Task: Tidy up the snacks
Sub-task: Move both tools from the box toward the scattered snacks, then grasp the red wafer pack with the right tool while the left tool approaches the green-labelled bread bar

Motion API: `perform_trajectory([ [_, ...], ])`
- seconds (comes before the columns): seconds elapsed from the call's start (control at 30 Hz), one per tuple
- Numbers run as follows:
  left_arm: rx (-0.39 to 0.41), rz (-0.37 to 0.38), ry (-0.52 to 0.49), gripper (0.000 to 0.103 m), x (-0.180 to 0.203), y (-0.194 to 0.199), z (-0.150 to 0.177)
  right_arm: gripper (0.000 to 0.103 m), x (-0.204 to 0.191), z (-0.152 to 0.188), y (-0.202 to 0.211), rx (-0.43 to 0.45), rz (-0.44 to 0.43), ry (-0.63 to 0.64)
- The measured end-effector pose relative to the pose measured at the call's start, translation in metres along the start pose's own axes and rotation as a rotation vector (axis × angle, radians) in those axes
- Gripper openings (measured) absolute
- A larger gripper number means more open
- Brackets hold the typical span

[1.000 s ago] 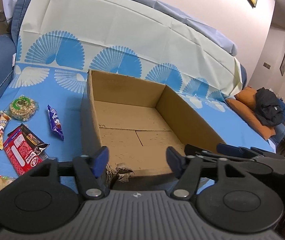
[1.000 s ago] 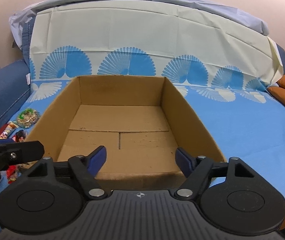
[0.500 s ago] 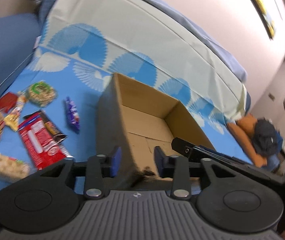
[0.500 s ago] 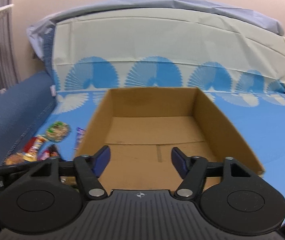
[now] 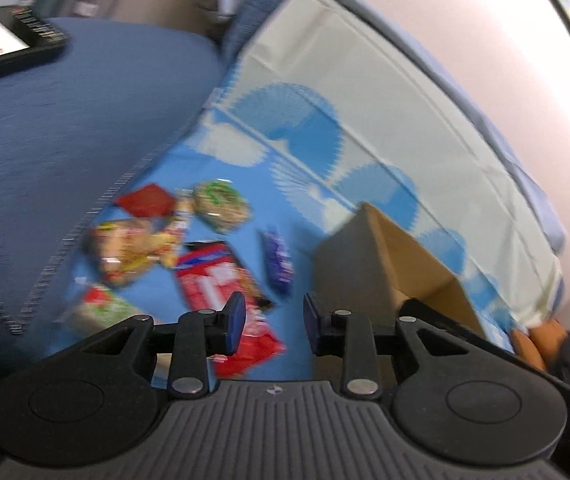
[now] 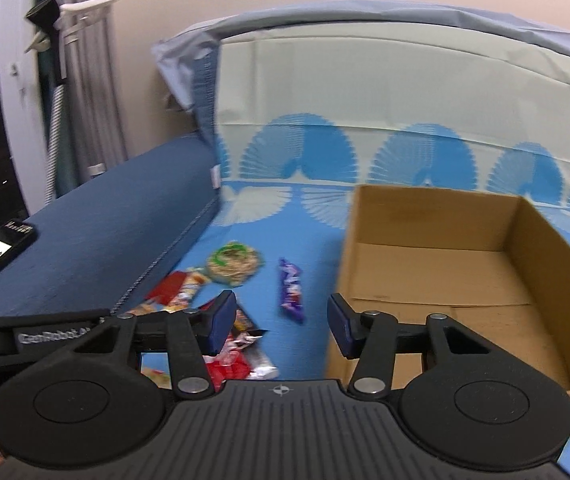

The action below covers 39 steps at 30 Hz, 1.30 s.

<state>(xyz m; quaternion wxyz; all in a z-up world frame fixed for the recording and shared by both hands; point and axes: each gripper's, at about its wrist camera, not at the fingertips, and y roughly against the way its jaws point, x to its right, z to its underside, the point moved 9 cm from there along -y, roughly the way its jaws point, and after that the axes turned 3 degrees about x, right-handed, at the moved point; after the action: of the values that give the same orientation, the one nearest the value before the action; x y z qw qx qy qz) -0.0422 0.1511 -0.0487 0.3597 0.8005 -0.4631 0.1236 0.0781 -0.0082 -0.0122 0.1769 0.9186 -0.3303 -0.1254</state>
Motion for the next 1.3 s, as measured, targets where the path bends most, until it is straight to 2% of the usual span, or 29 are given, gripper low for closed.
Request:
perform_trajectory([
  [0.2, 0.025, -0.093, 0.08, 0.034, -0.034, 0.004, -0.006, 0.053, -0.031, 0.004, -0.022, -0.017, -0.055, 0.053],
  [0.27, 0.034, -0.121, 0.097, 0.034, -0.041, 0.006, -0.007, 0.053, -0.04, 0.007, -0.038, -0.044, -0.07, 0.076],
  [0.43, 0.032, -0.25, 0.152, 0.038, -0.066, 0.006, -0.003, 0.053, -0.06, 0.024, -0.074, -0.124, -0.09, 0.138],
  [0.6, -0.005, -0.314, 0.206, 0.052, -0.084, -0.001, 0.006, 0.055, -0.068, 0.049, -0.105, -0.198, -0.081, 0.184],
  [0.63, -0.013, -0.322, 0.215, 0.053, -0.086, -0.003, 0.008, 0.059, -0.069, 0.054, -0.109, -0.211, -0.078, 0.198],
  [0.7, -0.035, -0.336, 0.224, 0.063, -0.089, -0.009, 0.012, 0.065, -0.069, 0.062, -0.118, -0.238, -0.07, 0.223],
  [0.87, -0.065, -0.358, 0.212, 0.068, -0.093, -0.022, 0.017, 0.073, -0.063, 0.074, -0.141, -0.293, -0.039, 0.237],
  [1.0, -0.088, -0.383, 0.179, 0.072, -0.093, -0.035, 0.02, 0.073, -0.06, 0.089, -0.153, -0.354, -0.029, 0.263],
  [1.03, -0.093, -0.389, 0.169, 0.072, -0.092, -0.038, 0.021, 0.068, -0.061, 0.091, -0.154, -0.359, -0.04, 0.261],
  [1.07, -0.104, -0.389, 0.153, 0.072, -0.09, -0.042, 0.022, 0.058, -0.063, 0.092, -0.154, -0.363, -0.053, 0.261],
  [1.1, -0.115, -0.391, 0.132, 0.072, -0.087, -0.046, 0.024, 0.055, -0.066, 0.092, -0.153, -0.359, -0.065, 0.269],
  [1.17, -0.115, -0.398, 0.111, 0.072, -0.085, -0.049, 0.025, 0.036, -0.07, 0.09, -0.147, -0.33, -0.074, 0.307],
  [1.2, -0.116, -0.399, 0.099, 0.071, -0.084, -0.05, 0.026, 0.033, -0.072, 0.089, -0.144, -0.319, -0.078, 0.329],
  [1.23, -0.113, -0.395, 0.093, 0.068, -0.083, -0.05, 0.025, 0.024, -0.073, 0.087, -0.142, -0.31, -0.084, 0.335],
  [1.3, -0.109, -0.386, 0.077, 0.051, -0.08, -0.05, 0.023, 0.013, -0.073, 0.082, -0.135, -0.292, -0.103, 0.326],
])
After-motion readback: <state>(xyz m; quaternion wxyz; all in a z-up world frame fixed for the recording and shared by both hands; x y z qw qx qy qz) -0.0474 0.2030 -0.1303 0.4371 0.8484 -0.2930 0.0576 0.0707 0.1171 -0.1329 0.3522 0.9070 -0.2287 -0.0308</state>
